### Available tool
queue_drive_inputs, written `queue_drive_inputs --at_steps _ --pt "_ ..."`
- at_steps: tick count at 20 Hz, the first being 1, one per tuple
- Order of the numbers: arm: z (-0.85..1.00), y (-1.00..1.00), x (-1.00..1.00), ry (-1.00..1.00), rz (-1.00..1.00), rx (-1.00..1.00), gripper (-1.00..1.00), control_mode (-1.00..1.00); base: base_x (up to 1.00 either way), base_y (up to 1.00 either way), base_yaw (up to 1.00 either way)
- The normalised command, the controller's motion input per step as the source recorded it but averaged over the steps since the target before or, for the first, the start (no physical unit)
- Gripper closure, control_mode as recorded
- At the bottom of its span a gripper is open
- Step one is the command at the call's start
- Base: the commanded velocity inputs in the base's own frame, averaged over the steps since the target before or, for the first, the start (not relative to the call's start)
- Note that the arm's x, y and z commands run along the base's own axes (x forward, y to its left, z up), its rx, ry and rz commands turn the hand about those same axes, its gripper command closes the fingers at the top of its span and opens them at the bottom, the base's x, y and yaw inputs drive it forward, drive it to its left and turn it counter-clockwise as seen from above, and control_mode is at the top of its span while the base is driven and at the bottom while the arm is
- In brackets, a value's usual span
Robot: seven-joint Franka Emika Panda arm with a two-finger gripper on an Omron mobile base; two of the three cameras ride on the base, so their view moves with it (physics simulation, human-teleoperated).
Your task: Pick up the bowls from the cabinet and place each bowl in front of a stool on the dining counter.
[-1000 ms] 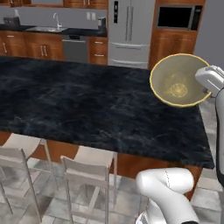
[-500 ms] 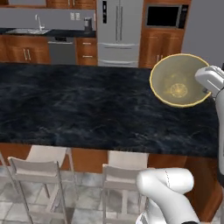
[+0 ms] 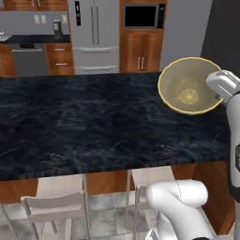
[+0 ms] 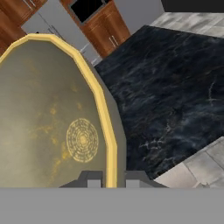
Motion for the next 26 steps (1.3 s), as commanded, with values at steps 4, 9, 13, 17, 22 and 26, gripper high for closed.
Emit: queue_drive_inputs --at_steps 4,9,13,17,22,26 --pt "0.00 0.00 0.00 0.00 0.00 0.00 1.00 1.00 0.82 0.24 -0.32" --pt "0.00 0.00 0.00 0.00 0.00 0.00 1.00 1.00 0.40 0.10 -0.17" --pt "0.00 0.00 0.00 0.00 0.00 0.00 1.00 1.00 0.00 0.00 0.00" --pt "0.00 0.00 0.00 0.00 0.00 0.00 1.00 1.00 0.00 0.00 0.00" --pt "0.00 0.00 0.00 0.00 0.00 0.00 1.00 1.00 0.03 -0.03 0.00" --pt "-0.29 -0.30 0.09 0.16 0.02 0.11 1.00 -1.00 0.00 0.00 0.00"
